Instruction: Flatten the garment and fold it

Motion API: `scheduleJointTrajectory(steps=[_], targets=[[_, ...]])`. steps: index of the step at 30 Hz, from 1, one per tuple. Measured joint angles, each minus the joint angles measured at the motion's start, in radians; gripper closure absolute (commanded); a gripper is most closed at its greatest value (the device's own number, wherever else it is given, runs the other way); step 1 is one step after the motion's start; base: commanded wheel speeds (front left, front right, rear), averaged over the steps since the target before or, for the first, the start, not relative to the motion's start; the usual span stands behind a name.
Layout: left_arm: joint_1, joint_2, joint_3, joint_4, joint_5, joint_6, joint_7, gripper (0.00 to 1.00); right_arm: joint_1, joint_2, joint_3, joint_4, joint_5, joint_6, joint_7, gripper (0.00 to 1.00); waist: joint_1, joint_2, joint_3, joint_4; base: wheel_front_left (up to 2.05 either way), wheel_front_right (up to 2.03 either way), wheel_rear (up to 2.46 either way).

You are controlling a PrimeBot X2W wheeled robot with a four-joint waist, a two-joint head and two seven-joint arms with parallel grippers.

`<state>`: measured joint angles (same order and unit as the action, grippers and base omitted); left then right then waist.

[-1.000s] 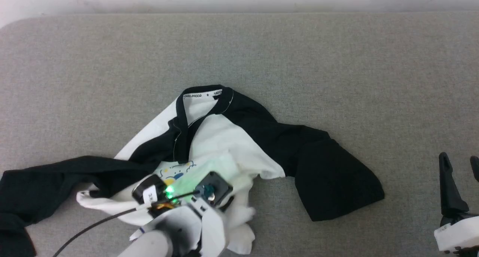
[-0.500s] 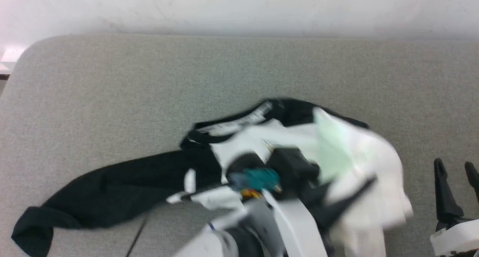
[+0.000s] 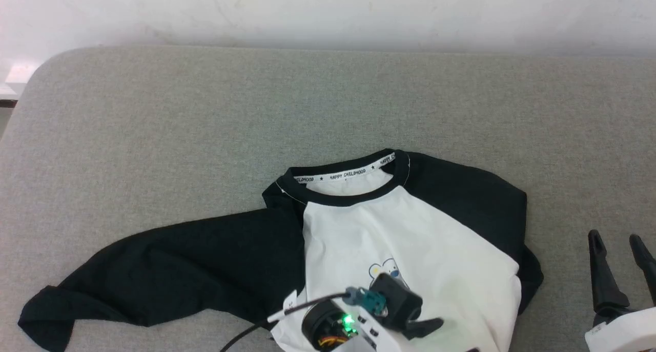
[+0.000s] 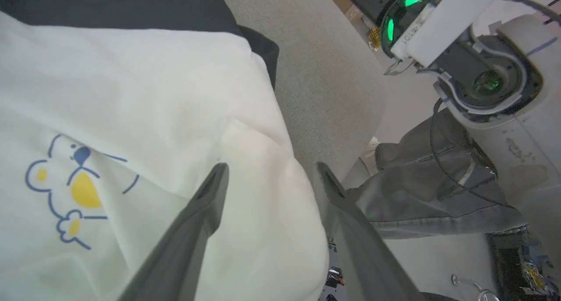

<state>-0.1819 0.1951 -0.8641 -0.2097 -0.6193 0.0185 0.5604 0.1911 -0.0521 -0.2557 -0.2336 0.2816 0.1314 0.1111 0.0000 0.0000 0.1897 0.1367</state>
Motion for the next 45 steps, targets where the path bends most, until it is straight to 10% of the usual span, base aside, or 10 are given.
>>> scheduleJointTrajectory(steps=[8,18,29,30,32,37,45], targets=[[-0.055,0.006,0.174,-0.08,-0.016,0.05,-0.069,0.0,0.0,0.0,0.001,-0.001,0.0,0.0,0.003,0.0,0.0,0.0,-0.014,-0.002,0.0,0.0,0.0],[-0.091,0.366,0.387,-0.02,0.266,0.174,-0.083,0.0,0.0,0.0,0.003,-0.001,0.002,0.0,0.002,0.0,0.0,0.0,0.015,-0.035,0.0,0.0,0.0],[0.042,0.412,0.339,0.145,0.198,0.129,0.017,0.0,-0.008,0.0,-0.004,-0.027,-0.002,0.0,0.024,0.0,0.0,0.0,0.048,-0.04,0.0,0.0,0.0],[0.036,0.406,0.339,0.155,0.196,0.124,0.01,0.1,-0.009,0.0,-0.004,-0.03,-0.002,0.0,0.028,0.0,0.0,0.0,0.049,-0.039,0.0,0.0,0.0],[0.03,0.392,0.338,0.17,0.19,0.123,-0.007,1.0,-0.009,0.0,-0.005,-0.034,-0.004,0.0,0.03,0.0,0.0,0.0,0.052,-0.036,0.0,0.0,0.0],[0.015,0.359,0.357,0.184,0.181,0.132,-0.062,1.0,-0.009,0.0,-0.008,-0.04,-0.008,0.0,0.031,0.0,0.0001,0.0,0.059,-0.024,0.0,0.0,0.0],[0.088,0.341,0.516,0.051,0.118,0.287,-0.158,1.0,-0.008,0.0,-0.007,-0.039,-0.008,0.0,0.034,0.0,0.0001,0.0,0.052,-0.006,0.0,0.0,0.0]])
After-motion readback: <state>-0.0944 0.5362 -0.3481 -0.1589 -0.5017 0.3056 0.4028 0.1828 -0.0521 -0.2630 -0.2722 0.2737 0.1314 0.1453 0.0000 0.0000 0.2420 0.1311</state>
